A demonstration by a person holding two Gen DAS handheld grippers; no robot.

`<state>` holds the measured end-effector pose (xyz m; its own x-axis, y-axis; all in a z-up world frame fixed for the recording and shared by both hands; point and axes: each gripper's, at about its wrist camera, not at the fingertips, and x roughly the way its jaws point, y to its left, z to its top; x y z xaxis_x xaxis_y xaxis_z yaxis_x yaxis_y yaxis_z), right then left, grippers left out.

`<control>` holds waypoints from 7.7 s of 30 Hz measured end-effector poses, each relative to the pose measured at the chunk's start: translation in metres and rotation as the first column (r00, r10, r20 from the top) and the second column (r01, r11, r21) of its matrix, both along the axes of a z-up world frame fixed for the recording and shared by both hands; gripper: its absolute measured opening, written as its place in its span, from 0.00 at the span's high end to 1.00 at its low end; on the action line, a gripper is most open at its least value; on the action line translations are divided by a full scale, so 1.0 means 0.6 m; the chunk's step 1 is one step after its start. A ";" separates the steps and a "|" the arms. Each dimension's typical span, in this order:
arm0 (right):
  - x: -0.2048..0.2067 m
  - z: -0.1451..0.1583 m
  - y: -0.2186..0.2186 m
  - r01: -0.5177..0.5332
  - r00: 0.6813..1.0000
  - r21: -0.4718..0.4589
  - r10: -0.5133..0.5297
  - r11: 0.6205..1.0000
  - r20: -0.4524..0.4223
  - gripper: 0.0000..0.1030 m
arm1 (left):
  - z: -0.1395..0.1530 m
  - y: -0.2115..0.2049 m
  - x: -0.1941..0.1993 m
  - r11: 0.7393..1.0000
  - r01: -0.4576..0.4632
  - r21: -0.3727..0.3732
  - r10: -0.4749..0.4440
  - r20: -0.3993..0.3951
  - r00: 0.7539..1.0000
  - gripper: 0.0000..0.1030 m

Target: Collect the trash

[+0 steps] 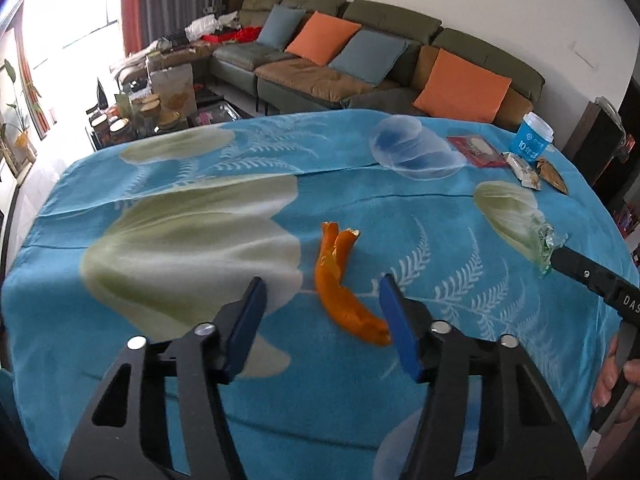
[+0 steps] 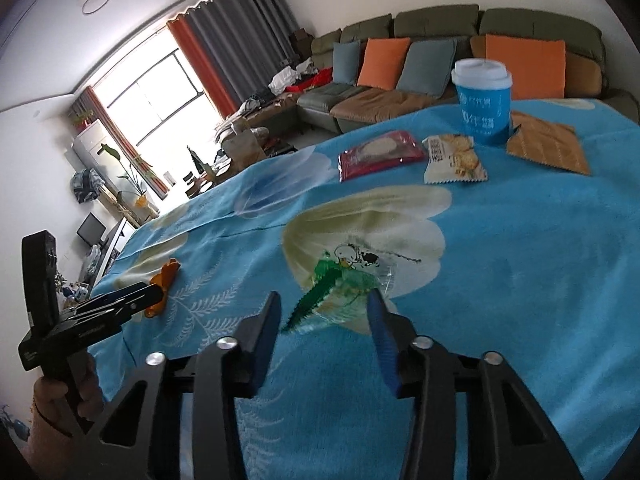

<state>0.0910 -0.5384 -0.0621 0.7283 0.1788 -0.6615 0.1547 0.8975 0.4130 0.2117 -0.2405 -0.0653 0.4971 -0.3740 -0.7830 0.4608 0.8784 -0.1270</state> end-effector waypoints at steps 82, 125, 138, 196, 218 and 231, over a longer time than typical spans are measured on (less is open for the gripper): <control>0.098 0.048 0.807 -0.893 0.449 -0.018 0.892 0.449 -0.042 0.76 | -0.024 0.695 -0.278 0.703 -0.686 -0.187 0.693 -0.035 0.720 0.75; -0.072 0.107 0.390 -0.384 0.818 -0.312 0.477 0.869 0.321 0.07 | 0.097 0.355 -0.342 0.863 -0.450 -0.231 0.506 0.394 0.767 0.06; -0.101 0.105 0.335 -0.235 0.839 -0.330 0.362 0.914 0.405 0.07 | 0.118 0.286 -0.362 0.891 -0.409 -0.199 0.449 0.531 0.719 0.05; -0.139 0.114 0.284 -0.081 0.830 -0.339 0.252 0.937 0.497 0.07 | 0.123 0.262 -0.398 0.879 -0.425 -0.216 0.460 0.620 0.636 0.05; -0.139 0.116 0.284 -0.077 0.829 -0.341 0.250 0.937 0.500 0.07 | 0.125 0.265 -0.397 0.874 -0.435 -0.215 0.465 0.626 0.626 0.06; -0.138 0.116 0.283 -0.077 0.829 -0.339 0.249 0.938 0.500 0.07 | 0.126 0.264 -0.397 0.875 -0.435 -0.214 0.464 0.627 0.626 0.05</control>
<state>0.0082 -0.3685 0.0074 0.9564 0.1886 -0.2232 -0.1693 0.9802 0.1026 -0.0265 -0.0824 0.0100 0.9807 0.0126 -0.1952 -0.0117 0.9999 0.0060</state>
